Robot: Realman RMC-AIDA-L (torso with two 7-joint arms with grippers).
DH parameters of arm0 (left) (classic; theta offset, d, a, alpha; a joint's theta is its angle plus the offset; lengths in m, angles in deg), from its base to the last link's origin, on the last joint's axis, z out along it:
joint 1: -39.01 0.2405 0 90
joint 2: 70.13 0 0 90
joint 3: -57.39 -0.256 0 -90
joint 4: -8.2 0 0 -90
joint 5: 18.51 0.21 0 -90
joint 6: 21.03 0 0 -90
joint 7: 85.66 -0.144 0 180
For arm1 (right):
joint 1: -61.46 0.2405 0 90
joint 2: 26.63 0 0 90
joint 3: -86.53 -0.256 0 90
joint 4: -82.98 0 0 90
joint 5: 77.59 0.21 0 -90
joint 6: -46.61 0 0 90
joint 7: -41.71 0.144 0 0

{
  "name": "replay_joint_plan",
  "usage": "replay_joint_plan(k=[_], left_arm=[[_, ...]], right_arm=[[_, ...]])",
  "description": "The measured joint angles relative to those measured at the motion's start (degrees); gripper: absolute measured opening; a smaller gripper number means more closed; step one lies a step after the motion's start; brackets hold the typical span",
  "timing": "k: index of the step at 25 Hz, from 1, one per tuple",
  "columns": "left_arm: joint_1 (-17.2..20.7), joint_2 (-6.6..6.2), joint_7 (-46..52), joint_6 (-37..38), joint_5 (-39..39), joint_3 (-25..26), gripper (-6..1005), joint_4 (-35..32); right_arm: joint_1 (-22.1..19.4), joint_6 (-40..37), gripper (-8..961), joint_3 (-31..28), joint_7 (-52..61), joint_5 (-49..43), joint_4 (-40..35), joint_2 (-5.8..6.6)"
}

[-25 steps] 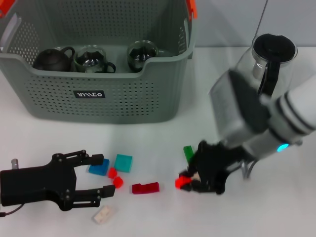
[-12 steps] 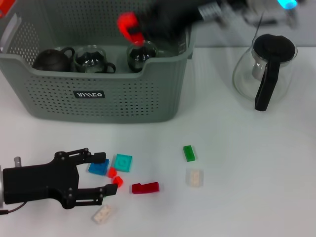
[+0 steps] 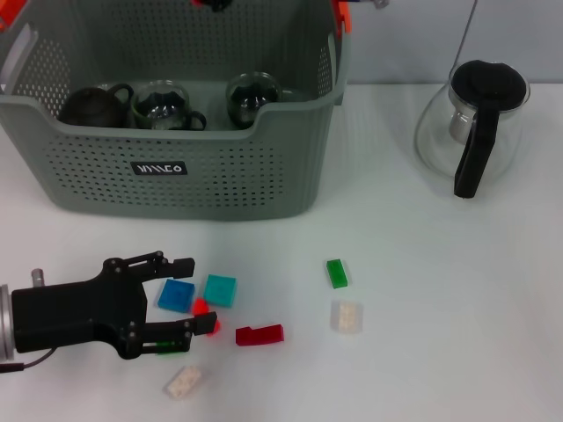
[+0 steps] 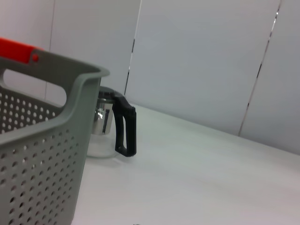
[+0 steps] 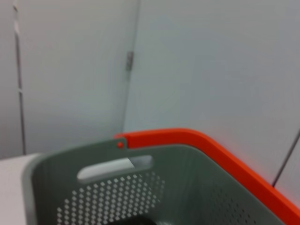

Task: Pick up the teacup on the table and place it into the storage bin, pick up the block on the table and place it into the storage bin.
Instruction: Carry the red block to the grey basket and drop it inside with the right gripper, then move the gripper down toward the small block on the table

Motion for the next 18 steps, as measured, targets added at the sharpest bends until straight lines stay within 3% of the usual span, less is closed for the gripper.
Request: replay_joint_plan(k=[6, 10, 14, 18], left_arm=[[0.0, -0.12, 0.0, 0.3, -0.3, 0.0, 827, 0.4], [0.0, -0.06, 0.0, 0.3, -0.3, 0.0, 827, 0.4], [-0.1, -0.09, 0.0, 0.5, -0.3, 0.0, 827, 0.4], [-0.1, -0.15, 0.0, 0.8, -0.3, 0.0, 827, 0.4]], right_arm=[[0.3, 7.4, 215, 6.0, 0.6, 0.3, 4.0, -0.29], [-1.1, 8.3, 368, 7.2, 1.1, 0.4, 2.3, -0.31], [-6.9, 1.5, 544, 7.1, 1.0, 0.6, -8.0, 0.02], [-16.7, -13.9, 714, 5.1, -1.1, 3.6, -23.7, 0.49]])
